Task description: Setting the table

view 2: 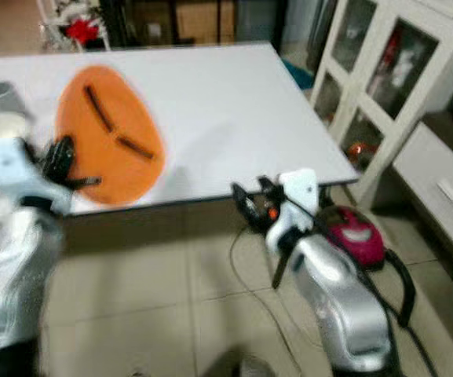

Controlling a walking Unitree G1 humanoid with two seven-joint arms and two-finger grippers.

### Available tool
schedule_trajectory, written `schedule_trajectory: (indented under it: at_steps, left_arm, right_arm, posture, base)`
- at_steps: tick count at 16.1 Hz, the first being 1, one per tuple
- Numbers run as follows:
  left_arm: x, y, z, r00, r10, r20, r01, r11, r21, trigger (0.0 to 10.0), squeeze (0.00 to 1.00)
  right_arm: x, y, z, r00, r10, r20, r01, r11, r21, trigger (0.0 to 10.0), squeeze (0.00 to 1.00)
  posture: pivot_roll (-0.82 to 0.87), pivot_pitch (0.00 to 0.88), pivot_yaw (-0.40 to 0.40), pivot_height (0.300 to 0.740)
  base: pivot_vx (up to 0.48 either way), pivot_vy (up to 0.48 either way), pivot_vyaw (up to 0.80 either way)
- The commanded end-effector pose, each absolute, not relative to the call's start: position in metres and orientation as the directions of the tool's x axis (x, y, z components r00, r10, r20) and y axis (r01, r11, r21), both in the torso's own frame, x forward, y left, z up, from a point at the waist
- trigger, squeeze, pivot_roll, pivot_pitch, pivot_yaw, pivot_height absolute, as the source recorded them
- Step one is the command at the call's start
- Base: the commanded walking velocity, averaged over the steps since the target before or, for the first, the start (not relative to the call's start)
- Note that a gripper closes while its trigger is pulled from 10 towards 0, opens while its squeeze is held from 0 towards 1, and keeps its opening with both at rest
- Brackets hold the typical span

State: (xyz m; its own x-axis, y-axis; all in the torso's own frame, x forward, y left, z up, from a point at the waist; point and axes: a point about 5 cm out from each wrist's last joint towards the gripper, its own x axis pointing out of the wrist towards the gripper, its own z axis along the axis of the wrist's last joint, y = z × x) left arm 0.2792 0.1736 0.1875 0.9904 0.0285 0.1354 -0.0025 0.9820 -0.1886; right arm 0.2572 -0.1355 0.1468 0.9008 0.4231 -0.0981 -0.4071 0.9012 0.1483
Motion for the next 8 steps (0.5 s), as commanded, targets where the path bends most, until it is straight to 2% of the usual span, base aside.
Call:
schedule_trajectory:
  at_steps: [1, 5, 8]
  left_arm:
    - [0.28, 0.181, 0.198, 0.981, 0.048, 0.189, -0.011, 0.981, -0.194, 10.0, 0.0]
    - [0.287, 0.182, 0.2, 0.978, 0.064, 0.2, -0.016, 0.973, -0.232, 10.0, 0.0]
    - [0.294, 0.182, 0.193, 0.982, 0.077, 0.174, -0.014, 0.941, -0.339, 10.0, 0.0]
  right_arm:
    - [0.258, -0.132, 0.153, 0.894, 0.442, -0.069, -0.43, 0.892, 0.139, 10.0, 0.0]
    - [0.259, -0.13, 0.155, 0.891, 0.45, -0.057, -0.438, 0.886, 0.152, 10.0, 0.0]
    - [0.262, -0.129, 0.156, 0.895, 0.443, -0.046, -0.427, 0.883, 0.194, 10.0, 0.0]
  posture:
    - [-0.11, 0.067, 0.023, 0.74]
    - [-0.11, 0.067, 0.029, 0.74]
    - [-0.1, 0.068, 0.031, 0.74]
  base:
    - [0.401, 0.0, 0.0]
    - [0.402, 0.0, 0.0]
    - [0.38, 0.0, 0.0]
